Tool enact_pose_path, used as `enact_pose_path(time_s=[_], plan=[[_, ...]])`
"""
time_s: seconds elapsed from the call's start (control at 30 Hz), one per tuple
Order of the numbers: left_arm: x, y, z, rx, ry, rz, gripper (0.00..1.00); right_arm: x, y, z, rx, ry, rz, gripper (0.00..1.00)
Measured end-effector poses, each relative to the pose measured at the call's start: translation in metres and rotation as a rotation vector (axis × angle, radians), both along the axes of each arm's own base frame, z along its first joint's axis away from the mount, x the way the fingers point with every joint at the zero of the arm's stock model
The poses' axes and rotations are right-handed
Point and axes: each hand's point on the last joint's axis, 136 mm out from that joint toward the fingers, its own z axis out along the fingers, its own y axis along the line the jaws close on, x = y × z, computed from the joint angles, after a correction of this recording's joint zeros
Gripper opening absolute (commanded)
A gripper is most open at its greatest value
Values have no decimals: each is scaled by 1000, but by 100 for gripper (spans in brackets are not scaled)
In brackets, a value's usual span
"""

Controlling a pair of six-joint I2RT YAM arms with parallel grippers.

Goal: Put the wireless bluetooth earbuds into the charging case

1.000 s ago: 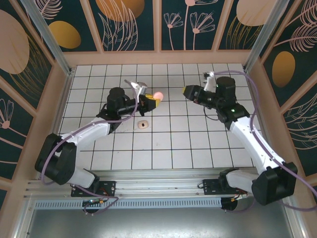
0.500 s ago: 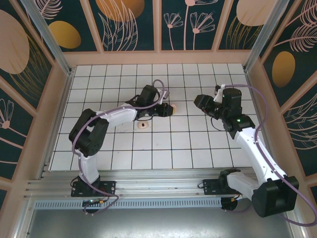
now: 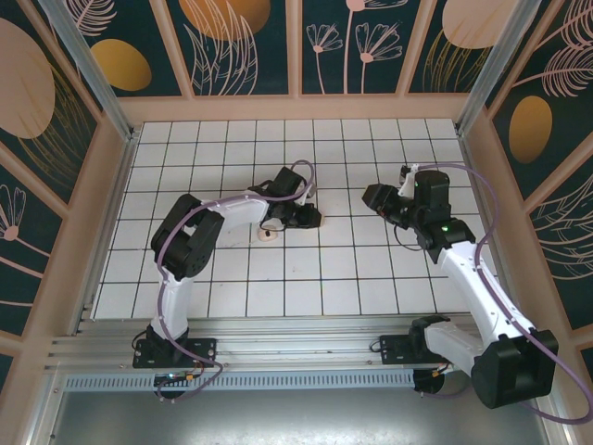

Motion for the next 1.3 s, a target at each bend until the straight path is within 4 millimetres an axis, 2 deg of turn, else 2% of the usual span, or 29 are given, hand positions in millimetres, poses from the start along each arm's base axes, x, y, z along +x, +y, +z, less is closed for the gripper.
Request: enact_pose_path(time_s=[0.23, 0.4, 0.57, 0.67, 0.77, 0.83, 0.9, 0.97, 1.0, 1.03, 1.17, 1.23, 1.3], plan=[[1, 4, -2, 45, 11, 2, 41, 0, 0, 0, 2, 0, 2, 42], [7, 7, 3, 81, -14, 2, 45, 0, 0, 0, 1, 0, 2, 42], [4, 20, 0, 150, -21, 0, 50, 0, 0, 0, -8, -8, 8, 43], [5, 30, 12, 179, -50, 12, 53, 1, -1, -1, -20, -12, 10, 46], [5, 46, 36, 187, -99, 41, 56, 4, -4, -5, -47, -17, 6, 53], [9, 63, 57, 188, -139, 78, 58, 8, -9, -9, -76, -25, -5, 59], [17, 90, 82, 188, -195, 142, 61, 14, -18, -11, -114, -43, -23, 64], [28, 121, 106, 201, -260, 216, 72, 21, -27, -13, -149, -70, -45, 66], [33, 139, 118, 213, -297, 258, 93, 24, -33, -15, -171, -86, -57, 77], [37, 158, 130, 226, -336, 304, 99, 26, -39, -18, -192, -95, -76, 98], [46, 233, 171, 275, -491, 510, 99, 35, -72, -41, -312, -139, -158, 99], [44, 266, 183, 314, -579, 607, 99, 37, -90, -57, -371, -156, -209, 99], [39, 287, 187, 357, -656, 671, 99, 37, -108, -73, -424, -170, -257, 99]])
